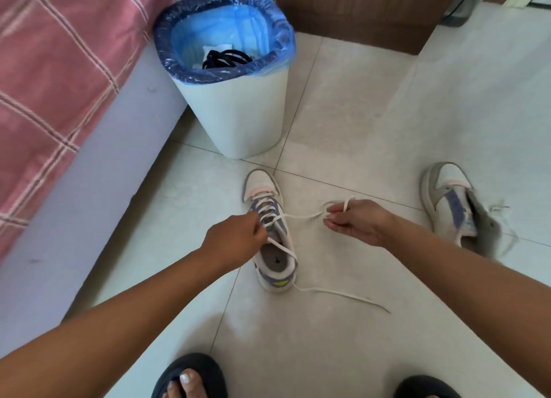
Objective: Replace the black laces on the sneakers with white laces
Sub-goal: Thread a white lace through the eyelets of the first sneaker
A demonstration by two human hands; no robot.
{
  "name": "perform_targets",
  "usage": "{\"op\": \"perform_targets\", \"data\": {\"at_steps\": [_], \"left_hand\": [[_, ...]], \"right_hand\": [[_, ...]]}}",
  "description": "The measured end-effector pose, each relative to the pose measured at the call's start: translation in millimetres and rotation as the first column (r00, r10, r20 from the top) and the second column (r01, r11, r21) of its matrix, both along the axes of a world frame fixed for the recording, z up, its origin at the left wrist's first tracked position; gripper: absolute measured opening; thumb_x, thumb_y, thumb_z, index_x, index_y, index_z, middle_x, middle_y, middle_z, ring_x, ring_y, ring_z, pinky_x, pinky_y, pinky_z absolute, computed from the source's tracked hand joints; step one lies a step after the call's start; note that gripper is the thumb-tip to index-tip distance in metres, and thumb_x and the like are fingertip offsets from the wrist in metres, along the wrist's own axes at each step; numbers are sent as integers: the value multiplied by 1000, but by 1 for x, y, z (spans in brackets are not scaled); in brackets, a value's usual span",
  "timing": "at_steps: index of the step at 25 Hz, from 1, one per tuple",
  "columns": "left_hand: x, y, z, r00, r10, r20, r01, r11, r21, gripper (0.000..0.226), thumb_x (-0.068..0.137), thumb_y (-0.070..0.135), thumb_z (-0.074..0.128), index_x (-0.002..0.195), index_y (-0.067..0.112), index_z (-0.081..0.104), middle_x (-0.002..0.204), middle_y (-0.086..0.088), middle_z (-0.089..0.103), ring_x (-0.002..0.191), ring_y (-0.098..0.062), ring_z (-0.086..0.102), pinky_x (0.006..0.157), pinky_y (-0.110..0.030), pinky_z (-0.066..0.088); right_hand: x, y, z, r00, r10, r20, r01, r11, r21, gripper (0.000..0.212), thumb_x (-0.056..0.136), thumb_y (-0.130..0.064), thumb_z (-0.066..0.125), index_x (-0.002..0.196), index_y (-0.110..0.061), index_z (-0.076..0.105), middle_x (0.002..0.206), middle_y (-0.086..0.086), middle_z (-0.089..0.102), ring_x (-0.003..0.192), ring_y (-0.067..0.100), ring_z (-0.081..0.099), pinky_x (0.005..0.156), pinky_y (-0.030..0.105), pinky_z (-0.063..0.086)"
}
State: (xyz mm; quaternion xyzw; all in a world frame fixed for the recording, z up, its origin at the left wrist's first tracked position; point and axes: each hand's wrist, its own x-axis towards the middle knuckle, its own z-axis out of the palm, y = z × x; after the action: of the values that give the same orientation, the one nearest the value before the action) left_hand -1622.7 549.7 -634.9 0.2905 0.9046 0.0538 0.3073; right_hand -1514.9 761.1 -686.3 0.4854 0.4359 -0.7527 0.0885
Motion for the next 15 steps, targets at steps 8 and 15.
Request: {"op": "perform_targets", "data": {"at_steps": [8, 15], "left_hand": [[11, 7, -15, 983, 159, 88, -176, 958, 227, 20, 92, 23, 53, 103, 17, 69, 101, -2, 65, 93, -20, 59, 73, -30, 45], [14, 10, -22, 979, 188, 76, -202, 943, 265, 18, 90, 24, 58, 100, 17, 71, 94, 0, 64, 89, -19, 58, 70, -27, 44]], "right_hand": [[-35, -52, 31, 894, 439, -84, -376, 840, 392, 23, 81, 17, 58, 82, -5, 54, 68, 10, 58, 58, 18, 62, 57, 20, 57], [-37, -54, 26, 846, 526, 83, -478, 681, 554, 25, 76, 7, 69, 69, -15, 58, 65, 5, 62, 58, 12, 59, 55, 17, 44]]}}
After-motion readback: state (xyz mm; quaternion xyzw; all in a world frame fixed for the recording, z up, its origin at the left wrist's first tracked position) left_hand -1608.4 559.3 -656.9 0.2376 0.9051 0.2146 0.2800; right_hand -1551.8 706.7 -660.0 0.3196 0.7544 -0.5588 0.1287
